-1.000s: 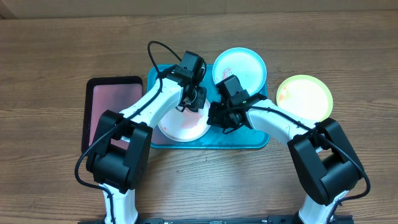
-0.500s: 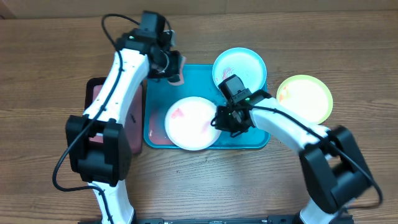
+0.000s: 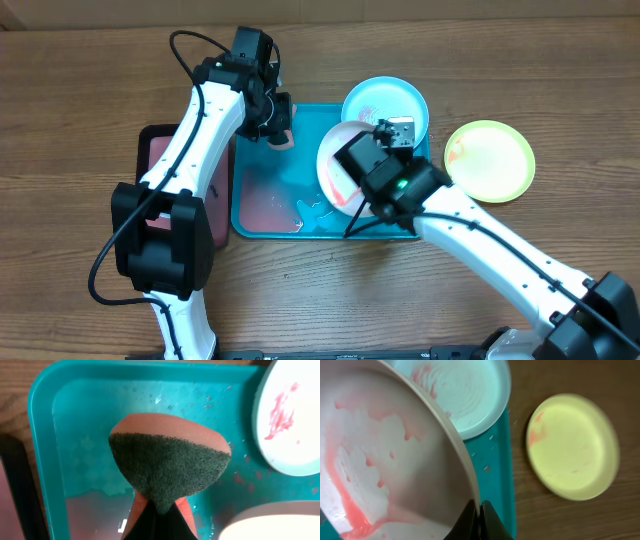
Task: Clean dirty plates on tray and stack at the side
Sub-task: 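Raise the sponge with the left gripper and tilt the white plate up, then carry the white plate right and lay it on the yellow plate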
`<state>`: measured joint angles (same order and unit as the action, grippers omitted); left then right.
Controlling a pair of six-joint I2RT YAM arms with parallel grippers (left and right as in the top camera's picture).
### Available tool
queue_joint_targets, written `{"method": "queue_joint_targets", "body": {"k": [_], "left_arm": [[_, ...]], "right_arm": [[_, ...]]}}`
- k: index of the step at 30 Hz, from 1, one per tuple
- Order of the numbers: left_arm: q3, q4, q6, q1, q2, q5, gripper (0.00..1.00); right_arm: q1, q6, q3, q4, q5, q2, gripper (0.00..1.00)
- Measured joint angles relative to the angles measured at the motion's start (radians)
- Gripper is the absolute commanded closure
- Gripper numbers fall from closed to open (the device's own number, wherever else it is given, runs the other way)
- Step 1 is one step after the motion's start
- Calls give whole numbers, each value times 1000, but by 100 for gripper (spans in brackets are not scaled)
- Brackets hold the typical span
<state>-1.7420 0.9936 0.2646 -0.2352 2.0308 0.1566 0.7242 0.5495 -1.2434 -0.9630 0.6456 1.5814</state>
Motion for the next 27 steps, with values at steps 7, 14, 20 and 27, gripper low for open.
{"method": "queue_joint_targets", "body": {"k": [7, 14, 20, 27], "left_arm": [[36, -2, 18, 0, 0, -4, 96], [36, -4, 21, 0, 0, -4, 96], [36, -5, 21, 0, 0, -4, 96], [36, -5, 21, 0, 0, -4, 96]], "right_arm": [[138, -1, 0, -2, 397, 0, 96], [254, -5, 0, 0, 747, 0, 96], [311, -10, 0, 0, 854, 0, 96], [341, -12, 0, 0, 881, 0, 96]]}}
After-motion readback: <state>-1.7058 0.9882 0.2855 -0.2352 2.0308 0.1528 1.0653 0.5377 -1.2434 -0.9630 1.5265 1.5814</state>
